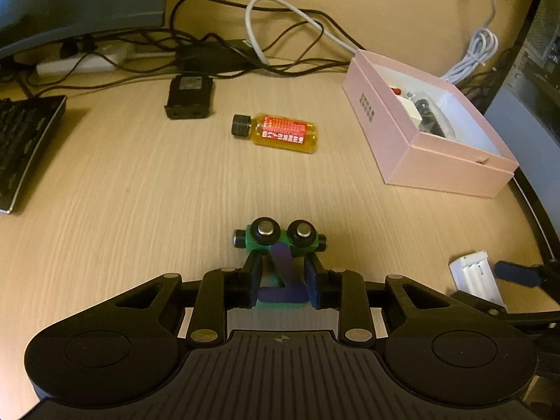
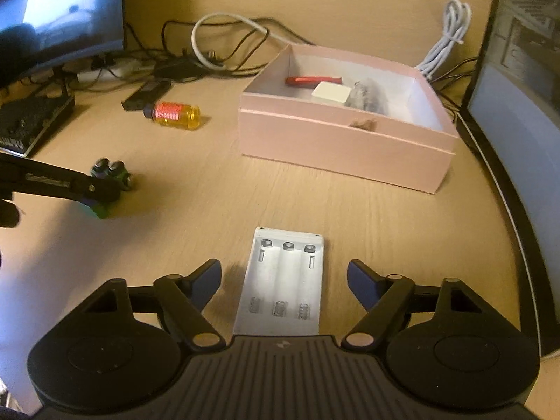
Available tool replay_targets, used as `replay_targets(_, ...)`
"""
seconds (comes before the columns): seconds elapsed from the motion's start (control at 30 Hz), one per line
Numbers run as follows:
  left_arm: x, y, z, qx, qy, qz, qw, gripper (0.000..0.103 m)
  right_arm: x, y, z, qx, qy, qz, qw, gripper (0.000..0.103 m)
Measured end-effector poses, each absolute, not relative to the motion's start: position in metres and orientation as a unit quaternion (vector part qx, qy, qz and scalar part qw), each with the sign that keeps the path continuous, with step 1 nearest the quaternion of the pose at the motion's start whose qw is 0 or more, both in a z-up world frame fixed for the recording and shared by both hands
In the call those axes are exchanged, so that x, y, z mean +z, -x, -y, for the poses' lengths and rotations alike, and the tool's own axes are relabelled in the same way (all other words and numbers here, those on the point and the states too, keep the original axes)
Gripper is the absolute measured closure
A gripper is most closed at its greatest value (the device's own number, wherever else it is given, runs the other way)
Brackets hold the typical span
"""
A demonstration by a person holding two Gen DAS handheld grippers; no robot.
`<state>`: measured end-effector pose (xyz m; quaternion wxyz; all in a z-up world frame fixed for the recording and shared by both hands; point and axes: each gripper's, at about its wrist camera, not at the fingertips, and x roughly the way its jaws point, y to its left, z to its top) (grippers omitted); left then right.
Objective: Organize rigid objects
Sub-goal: 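Lift the toy car with the left tool while the right tool lifts the charger, then drop the green toy car into the pink box with the left tool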
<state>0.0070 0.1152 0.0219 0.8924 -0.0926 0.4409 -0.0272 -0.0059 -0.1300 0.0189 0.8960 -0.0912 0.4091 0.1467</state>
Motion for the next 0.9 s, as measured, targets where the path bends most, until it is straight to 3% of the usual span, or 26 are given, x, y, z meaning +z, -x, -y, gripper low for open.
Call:
replay_targets(0.13,0.023,-0.008,-0.115,-0.024,0.095,-0.443,0.891,0.073,0.020,0.006,0.123,0.161,0.111,-0.407,0.892,0.055)
replay_targets(0.57,0.018,0.011,-0.117,-0.053,0.124,-0.409,0.902,0.076,0.059,0.041,0.147,0.146,0.104,-0.364,0.914,0.055)
replay_targets(0.73,0.028,0.026,-0.097,-0.071,0.043,-0.397,0.914,0.085,0.073,0.044,0.168,0.116,0.082,-0.358,0.923,0.055)
replay_targets(0.9,0.038,0.035,-0.079,-0.119,0.003,-0.397,0.910,0.085,0.081,0.051,0.180,0.101,0.079,-0.346,0.929,0.055)
